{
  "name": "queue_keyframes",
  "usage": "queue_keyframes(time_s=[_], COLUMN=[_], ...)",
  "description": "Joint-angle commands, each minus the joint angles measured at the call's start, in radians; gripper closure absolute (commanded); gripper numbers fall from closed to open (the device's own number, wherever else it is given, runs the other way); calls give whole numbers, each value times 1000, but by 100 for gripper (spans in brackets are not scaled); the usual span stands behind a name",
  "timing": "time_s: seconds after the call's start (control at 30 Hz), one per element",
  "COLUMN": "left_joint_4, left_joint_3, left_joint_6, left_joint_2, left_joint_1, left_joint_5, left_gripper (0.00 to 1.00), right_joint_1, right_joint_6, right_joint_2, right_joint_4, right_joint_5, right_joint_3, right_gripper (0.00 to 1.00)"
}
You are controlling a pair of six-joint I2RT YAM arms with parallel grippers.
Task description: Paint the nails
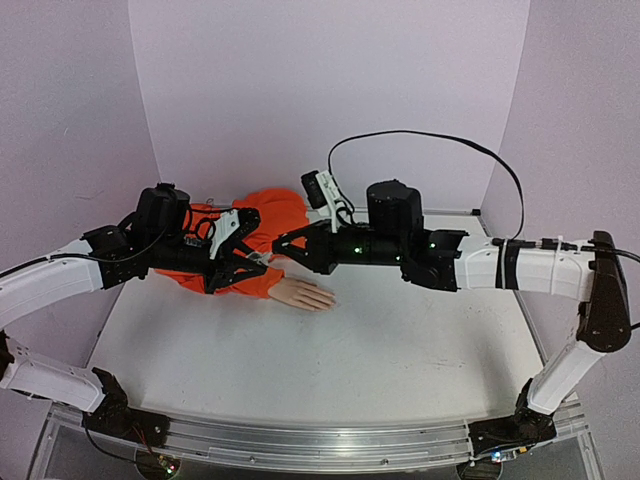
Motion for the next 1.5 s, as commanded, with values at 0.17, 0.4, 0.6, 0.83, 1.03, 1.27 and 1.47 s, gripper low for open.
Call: queue_keyframes(time_s=[0.17, 0.4, 0.6, 0.83, 1.03, 1.27, 1.47], left_joint_4=[58, 58, 60, 60, 60, 367, 677], left_joint_3=[19, 18, 15, 41, 142, 91, 61], left_joint_6=[-2, -1, 3, -35, -188, -201, -66], left_joint_2=[-32, -37, -56, -85, -55, 1, 116], left_joint_1=[0, 0, 0, -1, -15, -61, -90], left_joint_5=[28, 38, 58, 146, 124, -235, -394], left_gripper=[100, 100, 100, 100, 100, 100, 100], right_joint_1=[7, 7, 6, -23, -73, -67, 10], right_joint_6=[21, 28, 47, 10, -1, 125, 427], right_joint_2=[26, 47, 76, 99, 118, 159, 198], right_joint_4=[68, 71, 74, 77, 20, -42, -102], right_joint_5=[-24, -40, -91, -320, -480, -345, -30], right_joint_3=[35, 54, 62, 81, 129, 202, 303], right_gripper=[100, 100, 100, 100, 100, 98, 99])
